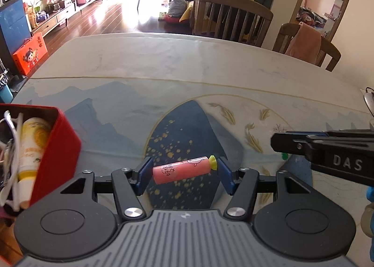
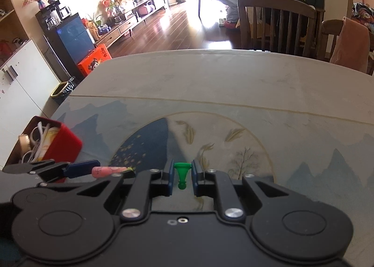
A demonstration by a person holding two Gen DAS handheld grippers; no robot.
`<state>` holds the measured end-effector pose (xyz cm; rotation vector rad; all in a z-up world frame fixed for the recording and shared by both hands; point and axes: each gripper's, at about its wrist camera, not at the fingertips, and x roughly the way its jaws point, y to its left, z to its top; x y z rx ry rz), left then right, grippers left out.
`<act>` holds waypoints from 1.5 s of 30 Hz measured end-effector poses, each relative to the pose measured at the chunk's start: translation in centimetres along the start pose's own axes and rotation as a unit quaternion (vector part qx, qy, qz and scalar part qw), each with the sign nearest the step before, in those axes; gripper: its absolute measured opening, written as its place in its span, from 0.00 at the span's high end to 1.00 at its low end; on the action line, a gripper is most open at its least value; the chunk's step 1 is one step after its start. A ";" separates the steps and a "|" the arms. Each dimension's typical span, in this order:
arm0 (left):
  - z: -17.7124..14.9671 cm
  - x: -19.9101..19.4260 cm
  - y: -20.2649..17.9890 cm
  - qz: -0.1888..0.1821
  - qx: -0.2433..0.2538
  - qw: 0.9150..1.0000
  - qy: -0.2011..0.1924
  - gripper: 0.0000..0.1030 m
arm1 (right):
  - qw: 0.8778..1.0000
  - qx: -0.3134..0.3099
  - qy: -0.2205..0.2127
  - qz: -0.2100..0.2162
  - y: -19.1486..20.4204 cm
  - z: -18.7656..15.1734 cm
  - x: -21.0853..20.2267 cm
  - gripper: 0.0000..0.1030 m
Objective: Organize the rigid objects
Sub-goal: 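Grasp the pink marker with the left tool while the right tool grasps the green piece, then carry the pink marker with the left tool while the right tool carries the green piece to the tin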
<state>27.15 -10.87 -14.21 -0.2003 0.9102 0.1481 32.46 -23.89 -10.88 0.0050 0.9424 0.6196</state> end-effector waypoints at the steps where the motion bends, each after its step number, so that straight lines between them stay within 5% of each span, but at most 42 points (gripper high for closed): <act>1: -0.1 -0.4 0.2 -0.001 -0.002 1.000 0.001 0.42 | 1.000 -0.001 -0.001 0.000 0.2 -0.2 -0.4 0.86; 21: -1.3 -8.9 5.0 -0.028 0.014 0.999 -0.027 0.42 | 1.000 -0.014 -0.023 0.015 8.3 -2.3 -6.4 0.86; 45: -2.1 -14.2 19.2 -0.024 0.014 0.999 -0.026 0.42 | 0.998 -0.028 -0.045 0.024 21.3 -2.7 -5.0 0.86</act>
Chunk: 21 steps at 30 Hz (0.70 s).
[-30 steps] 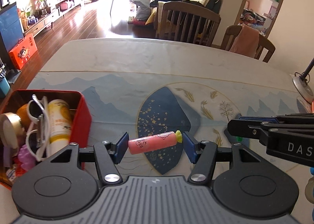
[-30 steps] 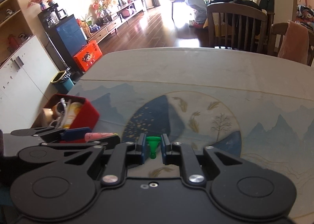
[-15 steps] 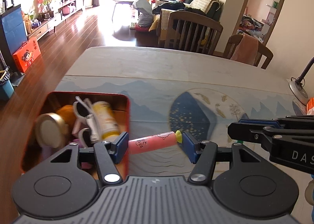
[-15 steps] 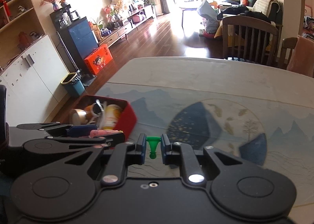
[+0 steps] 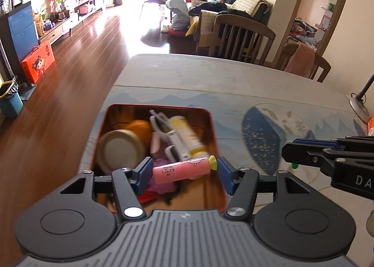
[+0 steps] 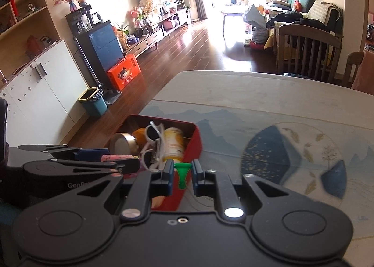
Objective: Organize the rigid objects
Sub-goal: 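Carry the pink marker with the left tool while the right tool carries the green piece to the tin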
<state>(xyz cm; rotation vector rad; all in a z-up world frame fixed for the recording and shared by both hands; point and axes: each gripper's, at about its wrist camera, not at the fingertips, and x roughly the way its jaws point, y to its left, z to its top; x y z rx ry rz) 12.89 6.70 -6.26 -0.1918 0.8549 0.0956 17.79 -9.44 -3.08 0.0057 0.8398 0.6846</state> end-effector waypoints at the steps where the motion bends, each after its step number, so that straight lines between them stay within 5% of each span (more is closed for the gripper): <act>1: 0.0 0.0 0.6 0.001 -0.001 1.000 0.001 0.42 | 1.000 -0.001 0.000 -0.001 0.5 0.0 0.3 0.86; 14: -0.9 1.8 6.4 0.009 0.001 1.000 0.026 0.42 | 1.000 -0.024 0.017 0.000 4.7 -1.1 5.2 0.86; 21: -1.8 3.2 7.3 -0.018 0.017 0.999 0.032 0.42 | 0.996 -0.077 0.041 0.019 7.0 -2.5 7.1 0.86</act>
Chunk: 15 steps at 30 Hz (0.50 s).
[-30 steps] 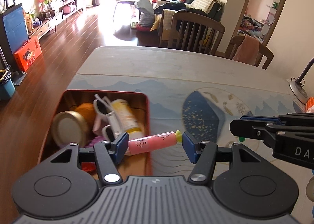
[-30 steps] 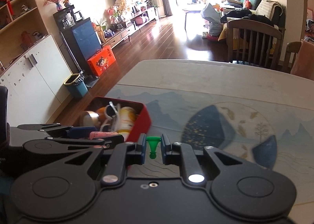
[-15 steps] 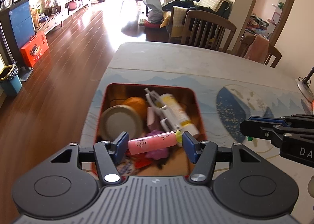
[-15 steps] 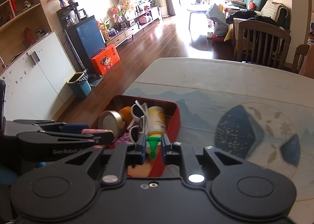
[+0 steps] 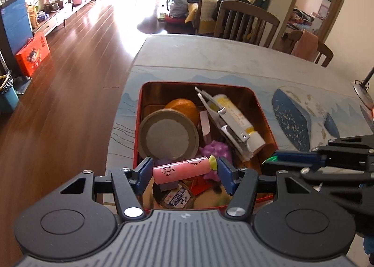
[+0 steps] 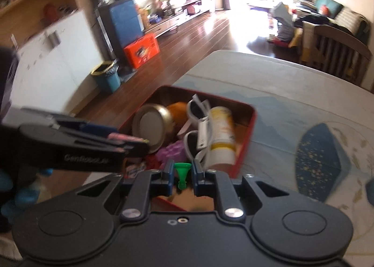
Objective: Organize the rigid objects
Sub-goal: 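Carry the pink marker with the left tool while the right tool carries the green piece to the tin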
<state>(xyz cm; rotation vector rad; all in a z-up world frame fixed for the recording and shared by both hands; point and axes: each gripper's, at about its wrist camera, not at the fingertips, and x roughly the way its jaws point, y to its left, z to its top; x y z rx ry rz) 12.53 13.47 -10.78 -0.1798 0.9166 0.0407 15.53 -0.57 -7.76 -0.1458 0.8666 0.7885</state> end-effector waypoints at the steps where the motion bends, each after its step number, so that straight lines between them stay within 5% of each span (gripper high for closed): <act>1: -0.1 0.3 0.0 0.001 0.002 1.000 0.002 0.42 | 1.000 -0.007 0.005 -0.001 0.1 -0.1 0.4 0.86; 15: -0.3 3.2 -0.7 -0.002 0.026 0.999 0.027 0.42 | 0.999 -0.012 0.044 -0.009 0.7 -1.1 2.4 0.82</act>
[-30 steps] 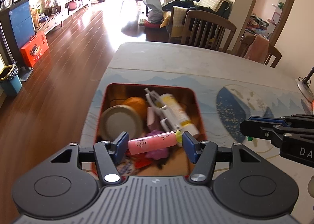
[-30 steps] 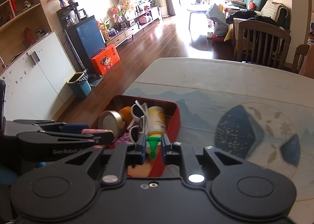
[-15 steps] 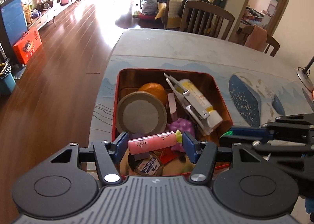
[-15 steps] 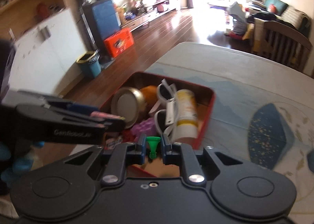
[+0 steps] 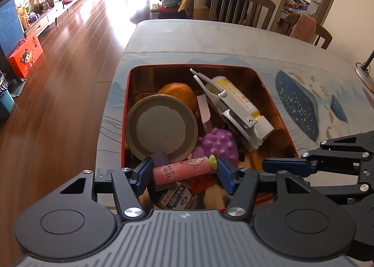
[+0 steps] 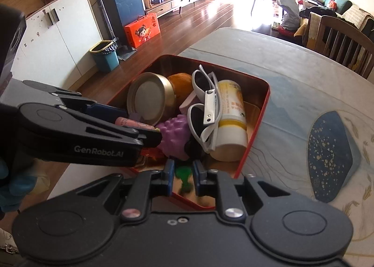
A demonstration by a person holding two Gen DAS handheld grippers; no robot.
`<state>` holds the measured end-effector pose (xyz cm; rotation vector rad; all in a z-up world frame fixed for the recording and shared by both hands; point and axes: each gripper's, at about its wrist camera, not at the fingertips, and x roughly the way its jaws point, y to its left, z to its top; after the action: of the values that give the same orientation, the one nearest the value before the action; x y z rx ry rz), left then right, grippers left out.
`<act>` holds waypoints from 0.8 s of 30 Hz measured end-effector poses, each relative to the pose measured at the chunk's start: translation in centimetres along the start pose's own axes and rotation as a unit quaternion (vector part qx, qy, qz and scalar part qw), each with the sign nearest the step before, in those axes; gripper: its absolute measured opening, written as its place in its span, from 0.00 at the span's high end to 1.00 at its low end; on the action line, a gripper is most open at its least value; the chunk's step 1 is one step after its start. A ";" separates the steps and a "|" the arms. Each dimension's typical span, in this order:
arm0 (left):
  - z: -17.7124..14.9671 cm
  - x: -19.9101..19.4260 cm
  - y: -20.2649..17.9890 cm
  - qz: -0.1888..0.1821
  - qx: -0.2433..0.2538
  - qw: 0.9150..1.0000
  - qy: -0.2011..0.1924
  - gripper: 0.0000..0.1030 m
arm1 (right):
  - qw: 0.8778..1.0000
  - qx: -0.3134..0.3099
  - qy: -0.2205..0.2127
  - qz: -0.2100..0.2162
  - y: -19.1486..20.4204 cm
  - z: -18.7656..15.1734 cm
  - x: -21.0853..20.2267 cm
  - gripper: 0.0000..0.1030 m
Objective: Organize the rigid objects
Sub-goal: 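Carry the pink marker with the left tool while the right tool carries the green piece to the tin, then lower the pink marker and green piece into the tin and open both tools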
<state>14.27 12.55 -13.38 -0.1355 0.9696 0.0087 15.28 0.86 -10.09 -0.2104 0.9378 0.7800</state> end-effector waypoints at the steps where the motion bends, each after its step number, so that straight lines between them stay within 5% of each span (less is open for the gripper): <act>1: 0.0 0.0 0.1 -0.001 -0.001 1.000 -0.001 0.42 | 1.000 0.002 0.001 0.002 -0.1 -0.1 0.0 0.80; 13: -0.4 0.0 0.3 0.001 -0.009 1.000 0.014 0.39 | 1.000 0.016 -0.006 -0.010 -0.4 -0.1 -0.3 0.66; 24: -1.0 -3.0 0.2 0.002 -0.015 1.000 -0.023 0.27 | 0.999 0.028 -0.036 -0.011 -0.3 -1.0 -2.4 0.43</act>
<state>11.75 12.82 -11.49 -0.1603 0.9243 0.0303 14.01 -1.05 -8.87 -0.1434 0.8867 0.7363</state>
